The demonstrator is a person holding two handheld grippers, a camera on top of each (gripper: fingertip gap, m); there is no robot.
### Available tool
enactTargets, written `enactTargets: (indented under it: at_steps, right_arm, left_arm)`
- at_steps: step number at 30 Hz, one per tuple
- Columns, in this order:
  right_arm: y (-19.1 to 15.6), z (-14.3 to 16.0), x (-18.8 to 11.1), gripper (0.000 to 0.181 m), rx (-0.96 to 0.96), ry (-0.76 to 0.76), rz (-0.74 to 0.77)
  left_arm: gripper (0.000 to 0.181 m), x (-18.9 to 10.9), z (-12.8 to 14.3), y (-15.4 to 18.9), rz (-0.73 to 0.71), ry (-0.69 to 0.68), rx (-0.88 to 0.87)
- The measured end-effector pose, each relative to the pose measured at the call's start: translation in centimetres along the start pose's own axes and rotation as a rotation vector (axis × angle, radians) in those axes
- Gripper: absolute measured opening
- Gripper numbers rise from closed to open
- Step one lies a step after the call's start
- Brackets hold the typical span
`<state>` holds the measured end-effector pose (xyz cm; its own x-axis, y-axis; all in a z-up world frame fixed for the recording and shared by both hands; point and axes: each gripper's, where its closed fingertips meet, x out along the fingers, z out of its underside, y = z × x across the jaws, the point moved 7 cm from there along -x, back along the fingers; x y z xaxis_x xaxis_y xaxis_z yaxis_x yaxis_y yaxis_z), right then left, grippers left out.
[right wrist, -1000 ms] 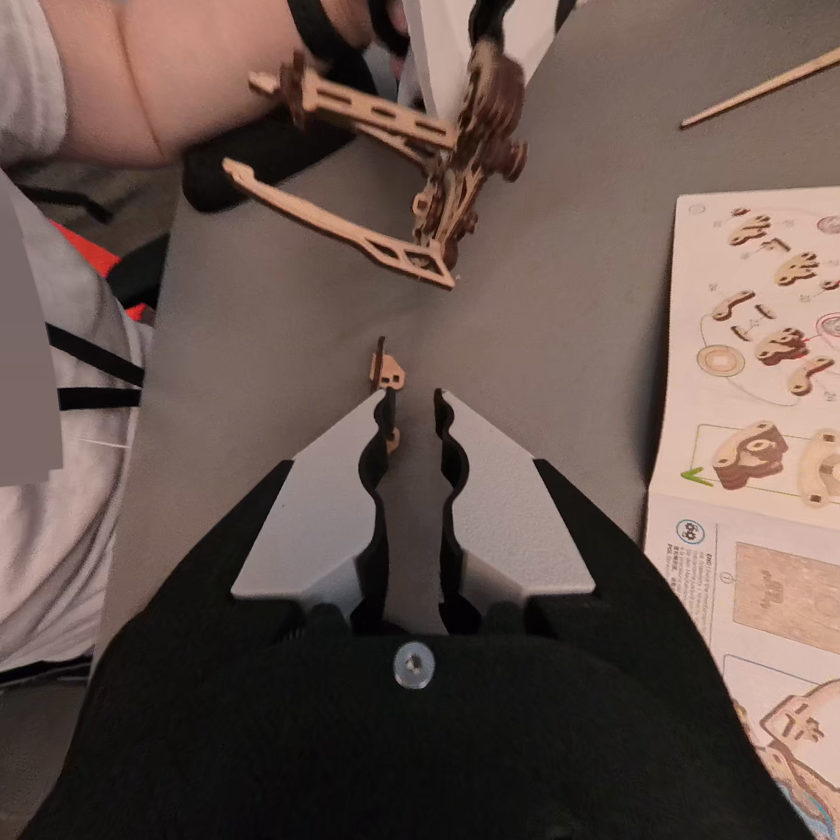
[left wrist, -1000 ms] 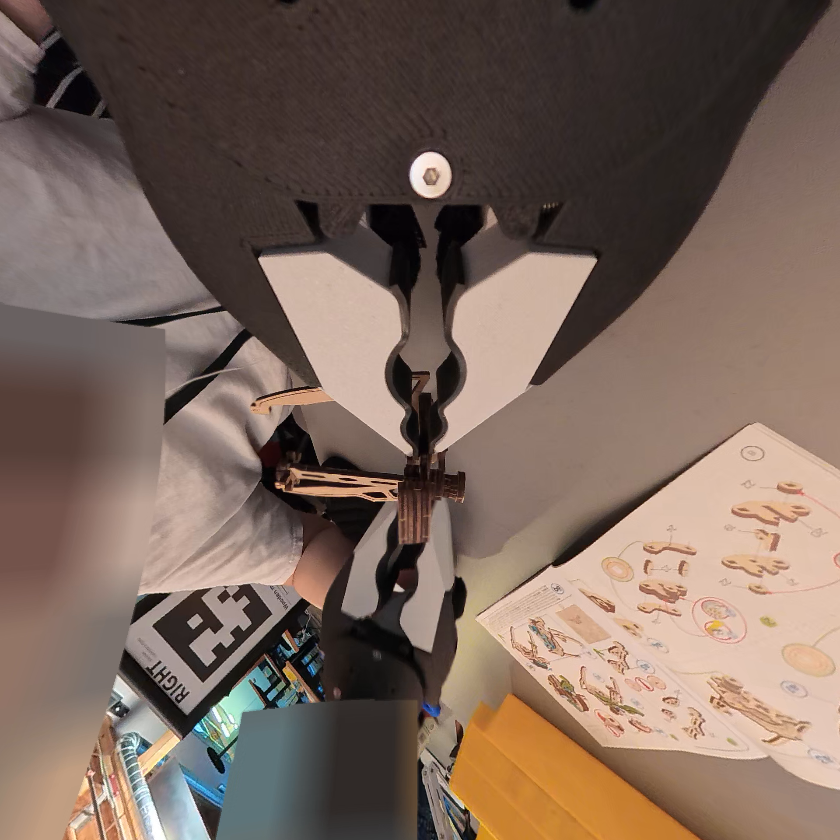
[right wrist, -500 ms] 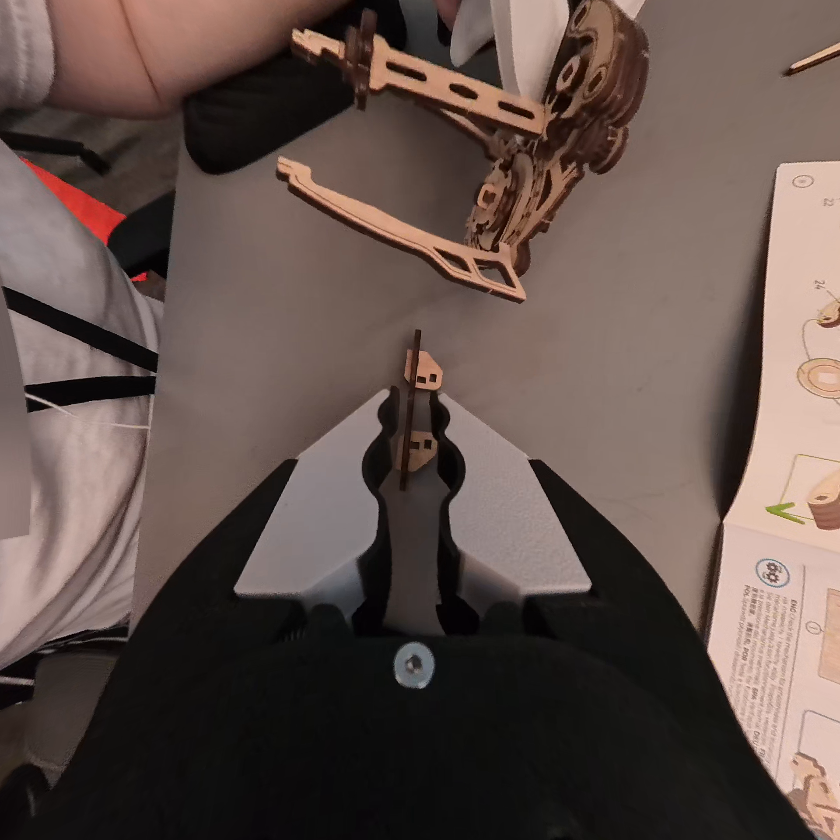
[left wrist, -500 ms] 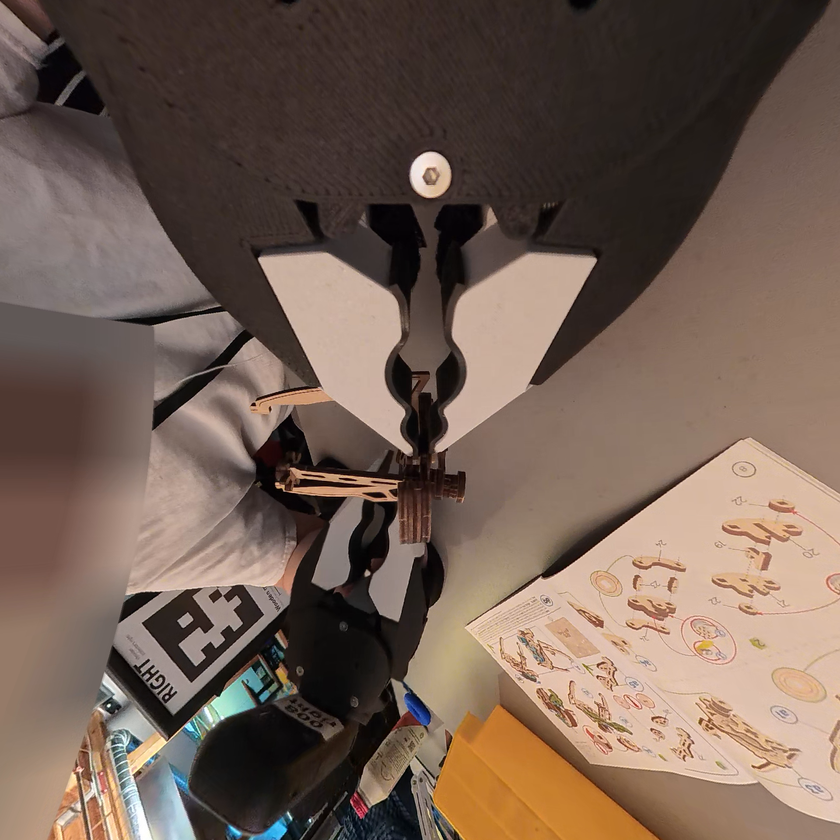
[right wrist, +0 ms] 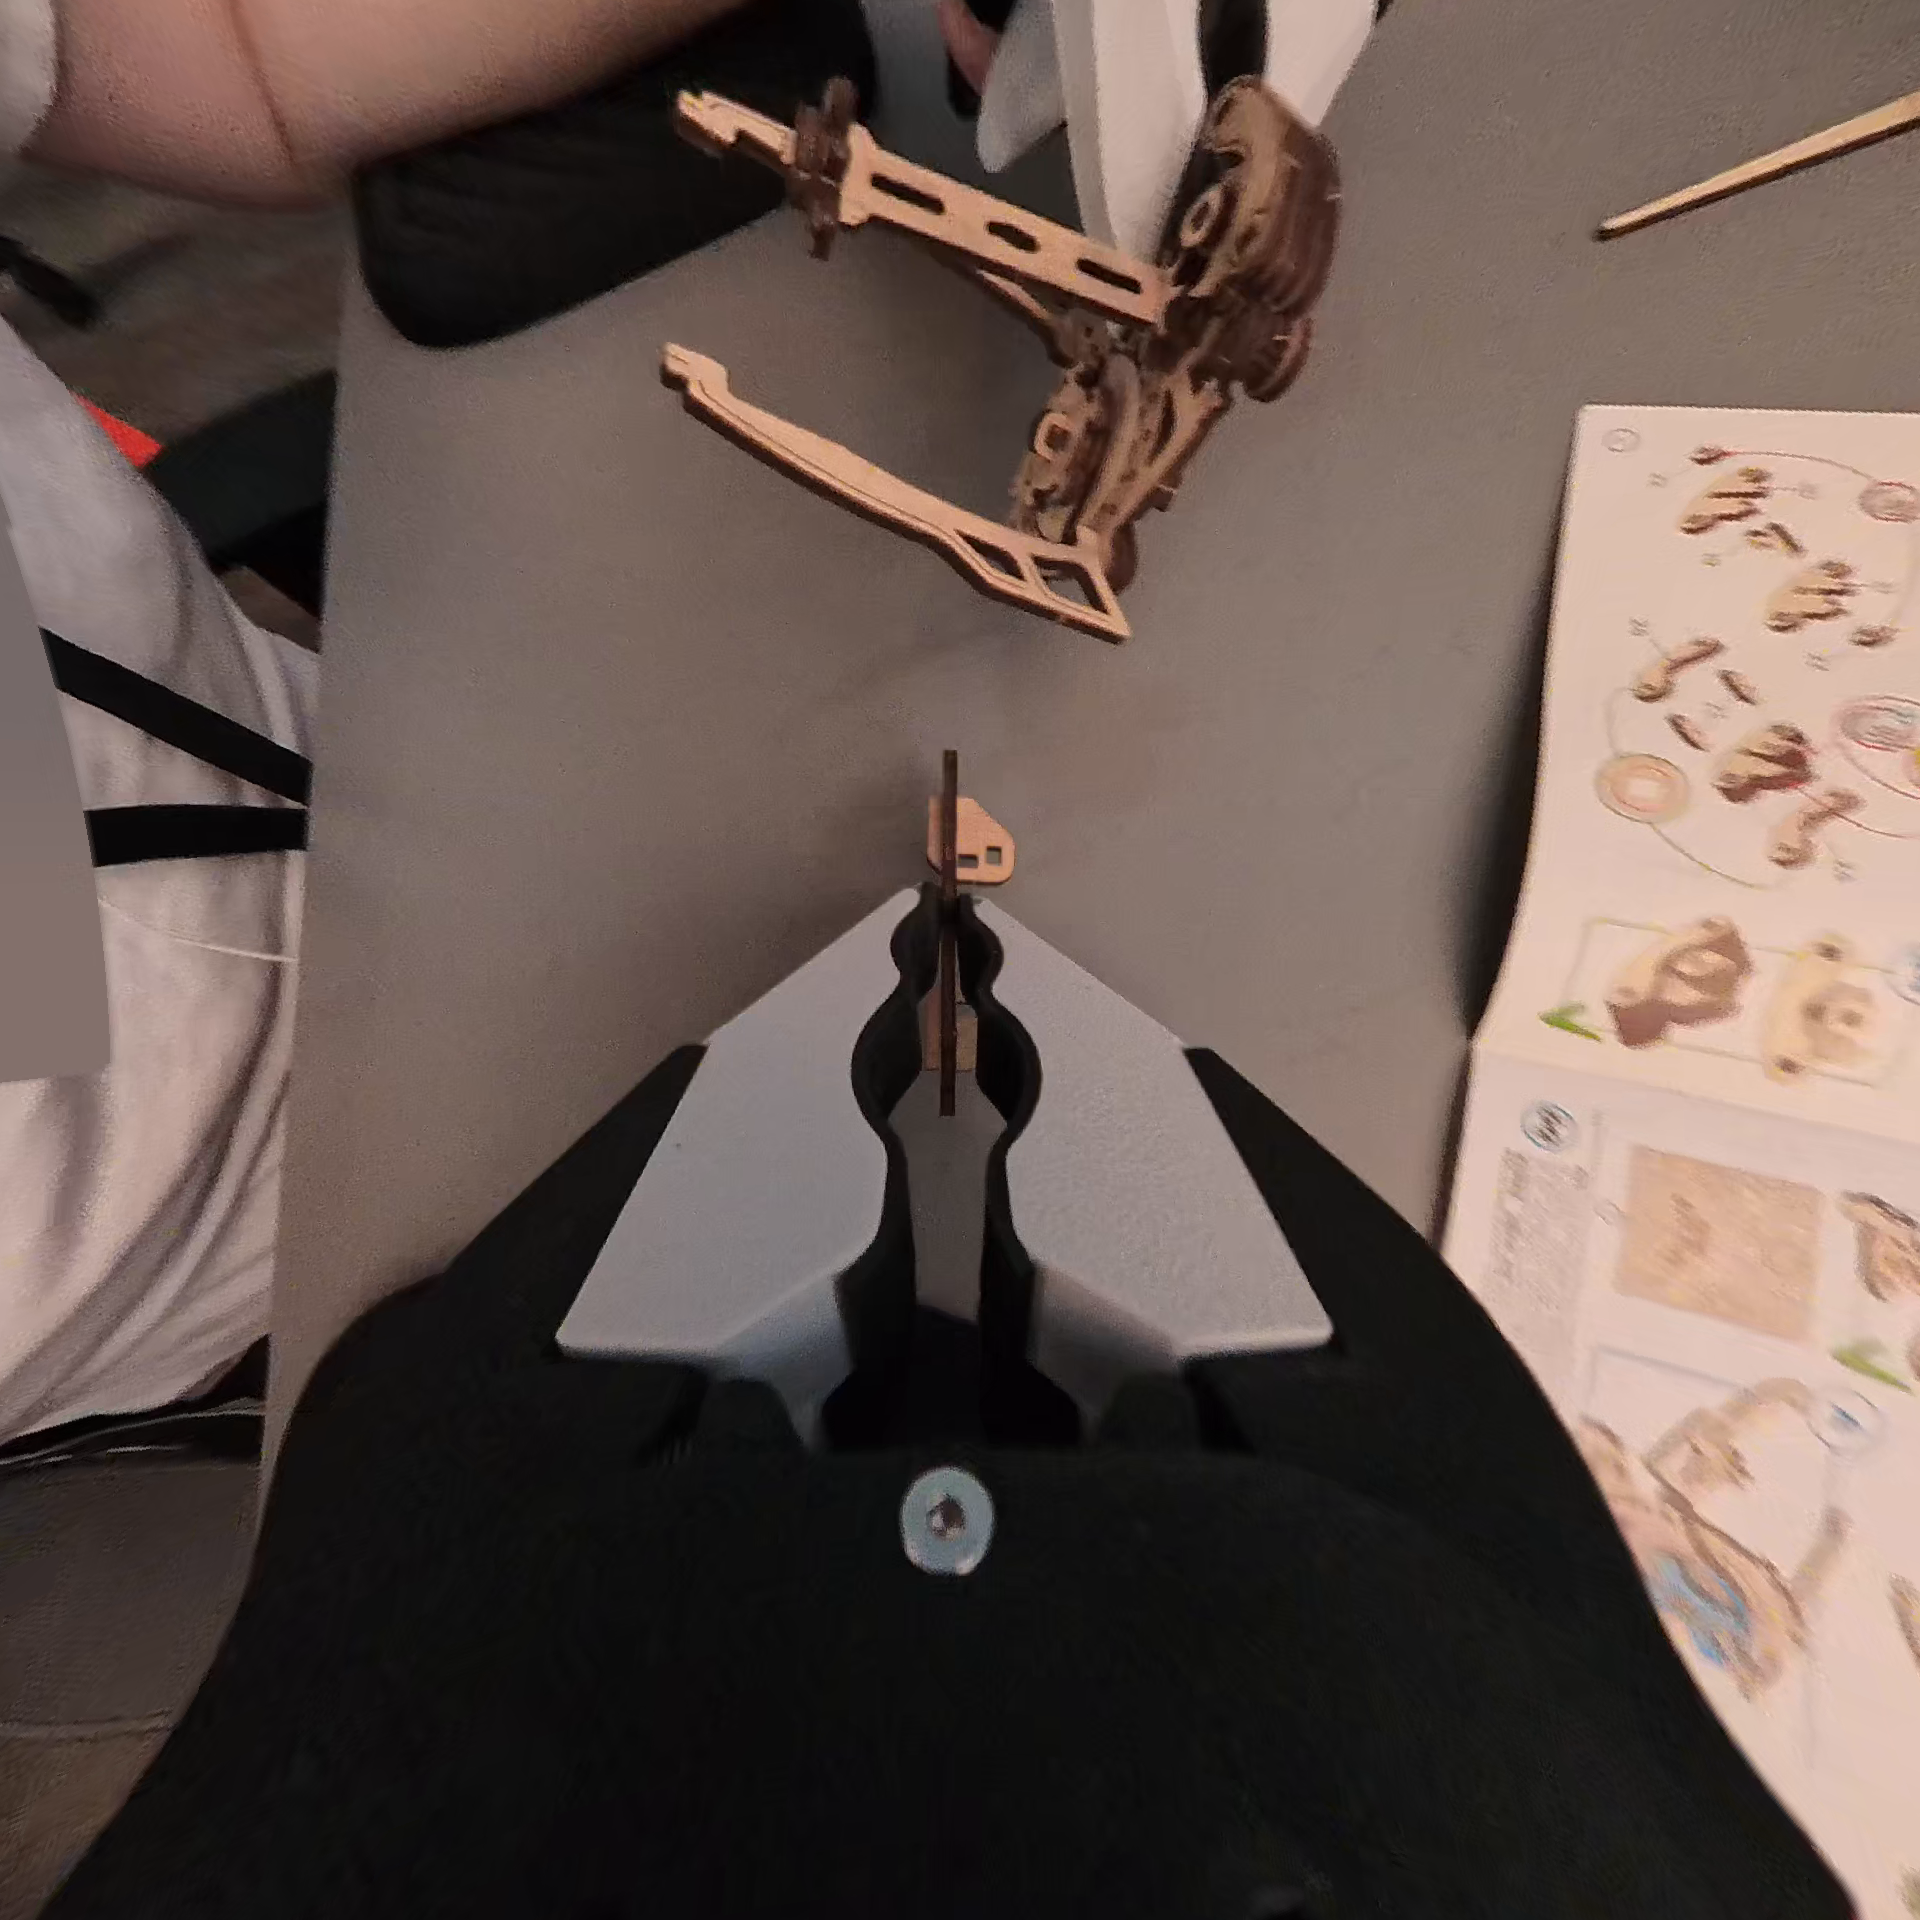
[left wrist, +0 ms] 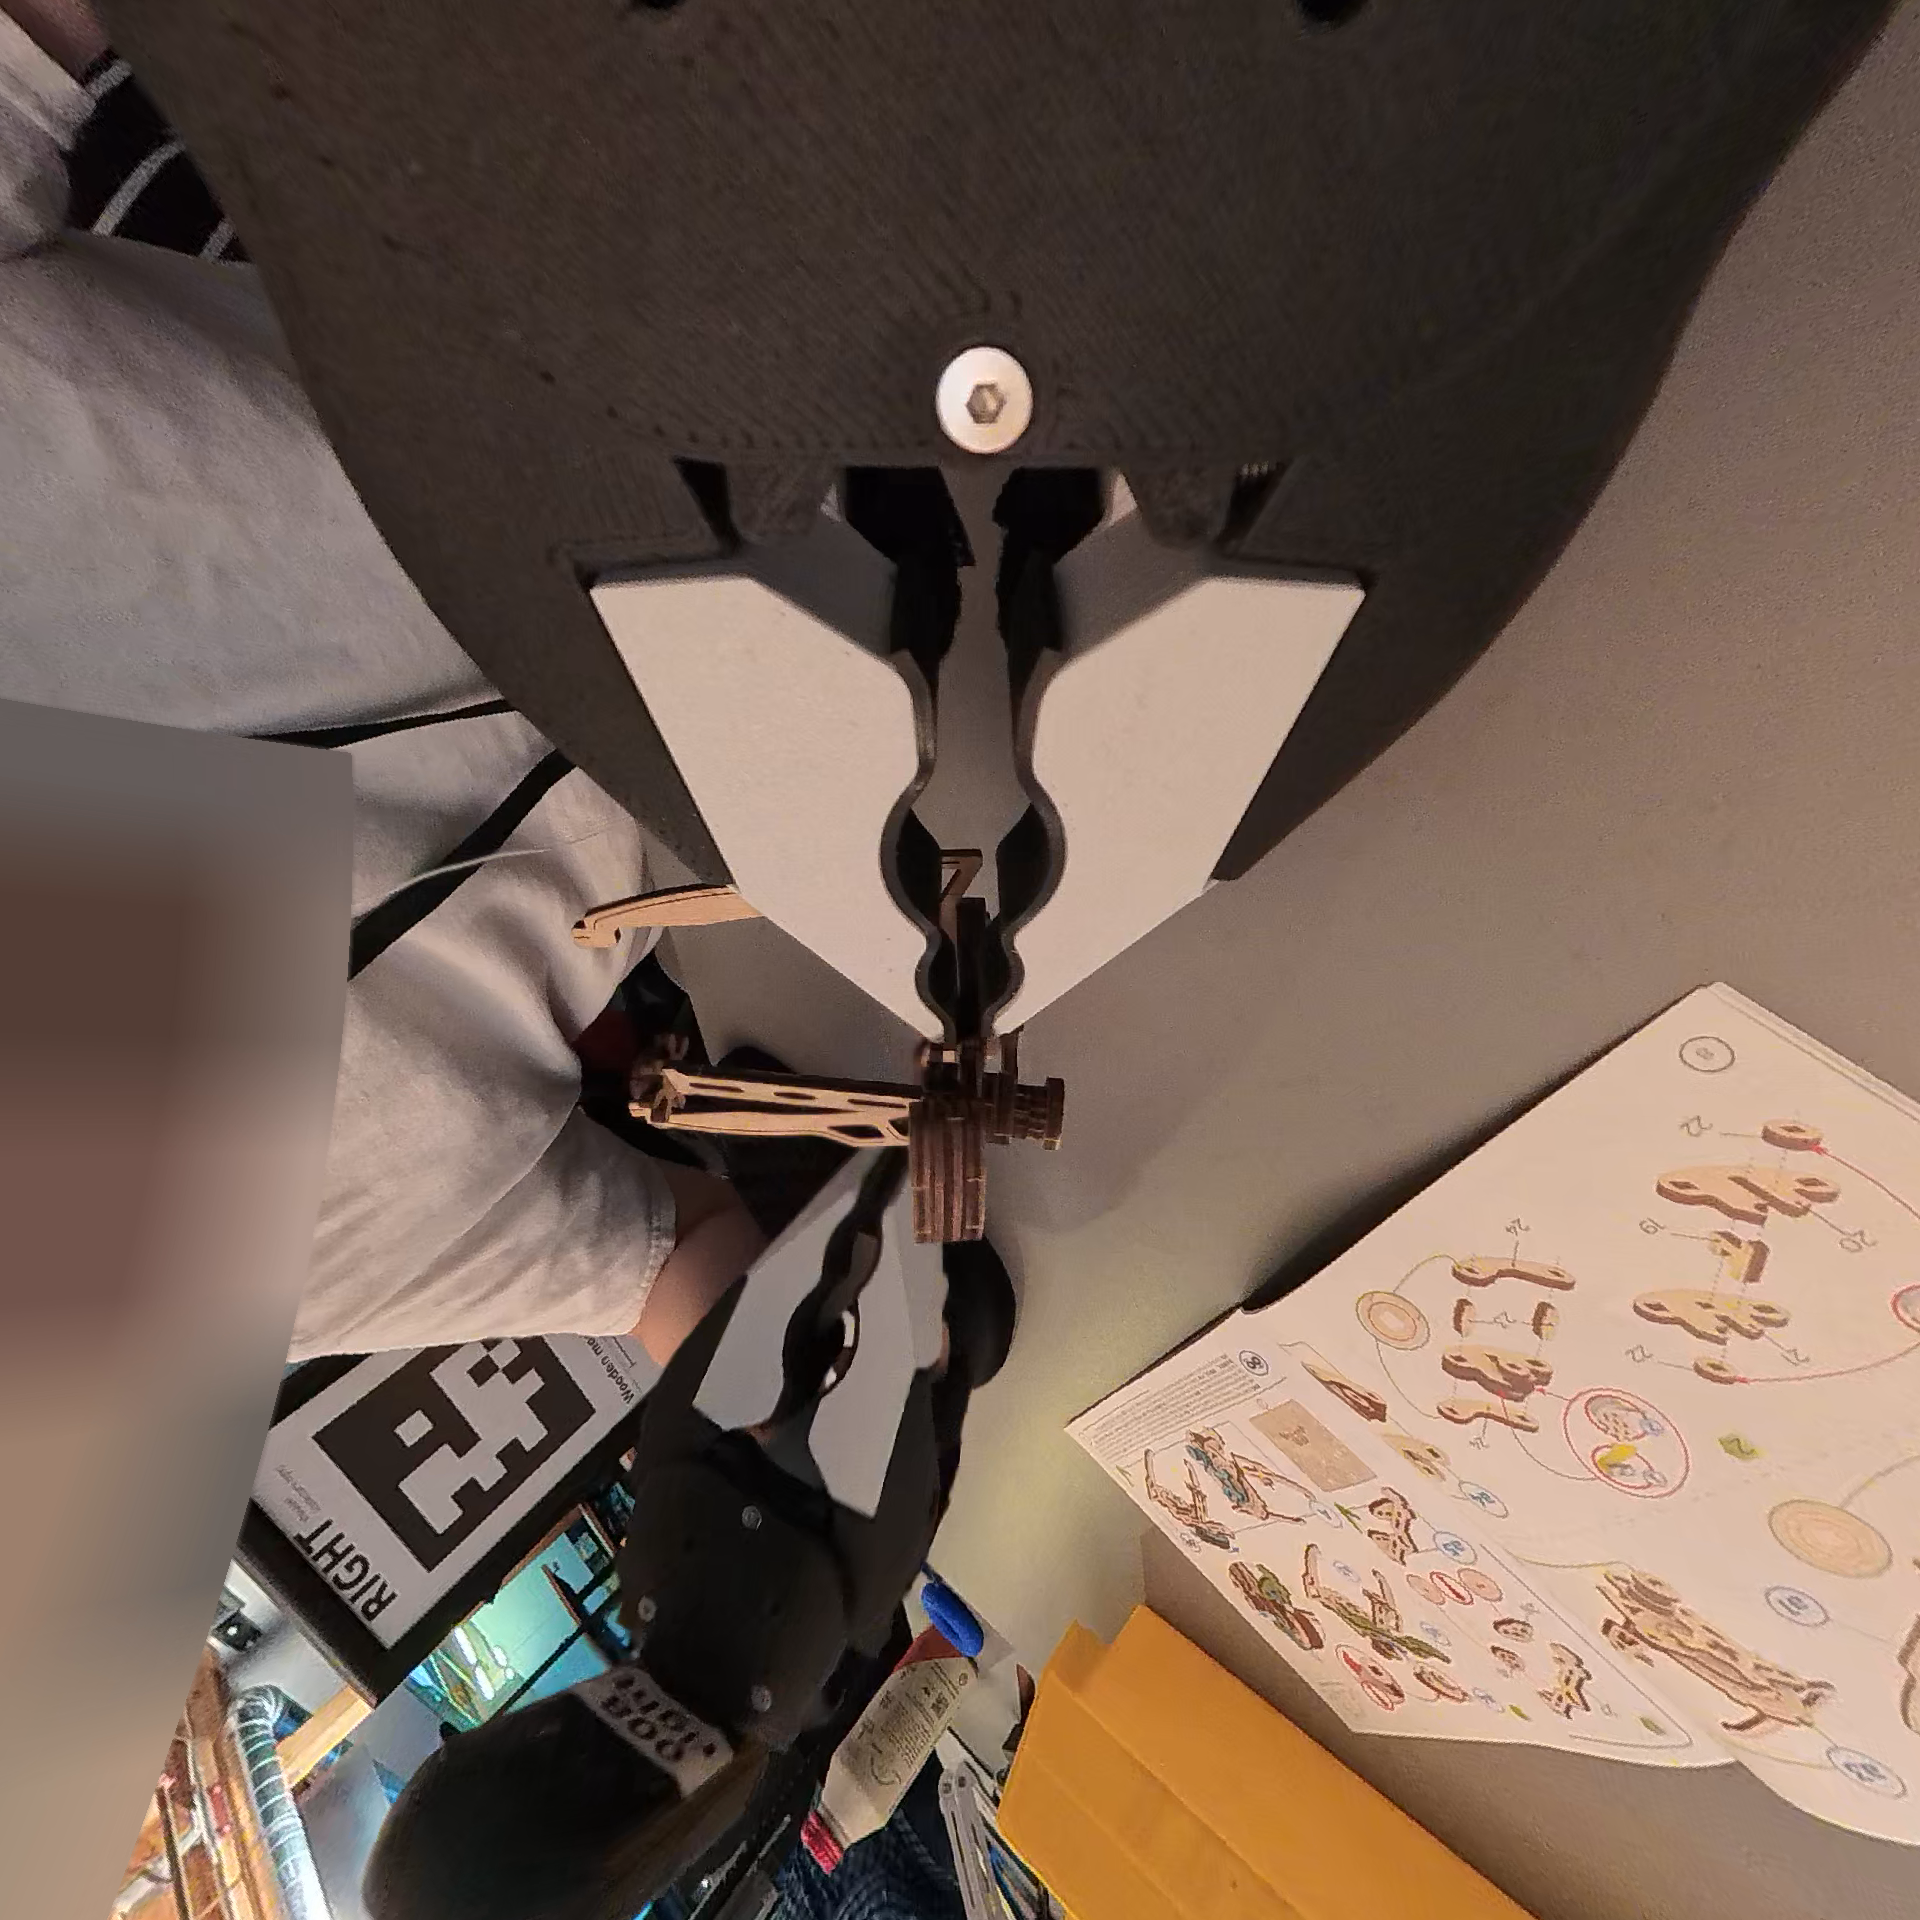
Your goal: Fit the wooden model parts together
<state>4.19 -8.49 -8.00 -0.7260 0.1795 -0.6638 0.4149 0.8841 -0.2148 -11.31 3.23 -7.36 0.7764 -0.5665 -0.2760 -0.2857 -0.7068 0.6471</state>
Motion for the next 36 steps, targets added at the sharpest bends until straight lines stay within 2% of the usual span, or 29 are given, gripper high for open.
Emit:
enactTargets:
  at_steps: [8,14,18,28,36]
  right_arm:
    - [1.6,-0.3,-4.3,0.001,0.057,0.113,0.138]
    - [1.3,-1.9,-6.1,0.001,0.121,0.318,0.004]
    - [1.3,-3.9,-6.2,0.001,0.174,0.405,-0.097]
    - [2.3,-7.8,-2.0,0.001,0.191,0.149,-0.213]
    - [2.3,-7.2,-0.3,0.001,0.213,0.068,-0.207]
  left_arm:
    - [0.0,0.6,0.3,-0.2,-0.001,-0.028,-0.011]
    - [0.0,1.2,0.4,0.0,-0.001,-0.035,-0.006]
    - [0.0,1.8,0.4,0.2,0.003,-0.044,-0.005]
    - [0.0,2.5,0.7,0.5,0.002,-0.07,0.005]
    - [0.0,2.7,0.8,0.4,0.01,-0.075,-0.012]
